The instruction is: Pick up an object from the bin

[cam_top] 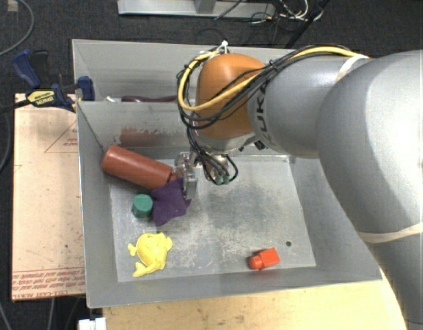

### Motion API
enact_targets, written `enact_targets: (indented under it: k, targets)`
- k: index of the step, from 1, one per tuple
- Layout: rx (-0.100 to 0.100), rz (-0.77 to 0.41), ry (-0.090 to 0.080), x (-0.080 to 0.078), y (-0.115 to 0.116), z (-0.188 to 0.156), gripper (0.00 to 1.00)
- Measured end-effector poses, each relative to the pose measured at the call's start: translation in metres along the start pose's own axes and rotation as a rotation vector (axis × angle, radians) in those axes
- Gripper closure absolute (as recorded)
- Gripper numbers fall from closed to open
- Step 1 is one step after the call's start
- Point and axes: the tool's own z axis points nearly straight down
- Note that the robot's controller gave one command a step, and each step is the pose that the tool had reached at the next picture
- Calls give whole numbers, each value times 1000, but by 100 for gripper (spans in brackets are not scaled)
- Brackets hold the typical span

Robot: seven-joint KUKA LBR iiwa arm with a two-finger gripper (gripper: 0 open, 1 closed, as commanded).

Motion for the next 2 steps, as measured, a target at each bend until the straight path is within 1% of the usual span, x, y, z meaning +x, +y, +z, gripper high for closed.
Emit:
enact_targets:
  k: [1, 2]
  targets:
    - [0, -43, -3, -1, -3, -65, 100]
    - [-1, -100, -4, 15, 5, -113, 100]
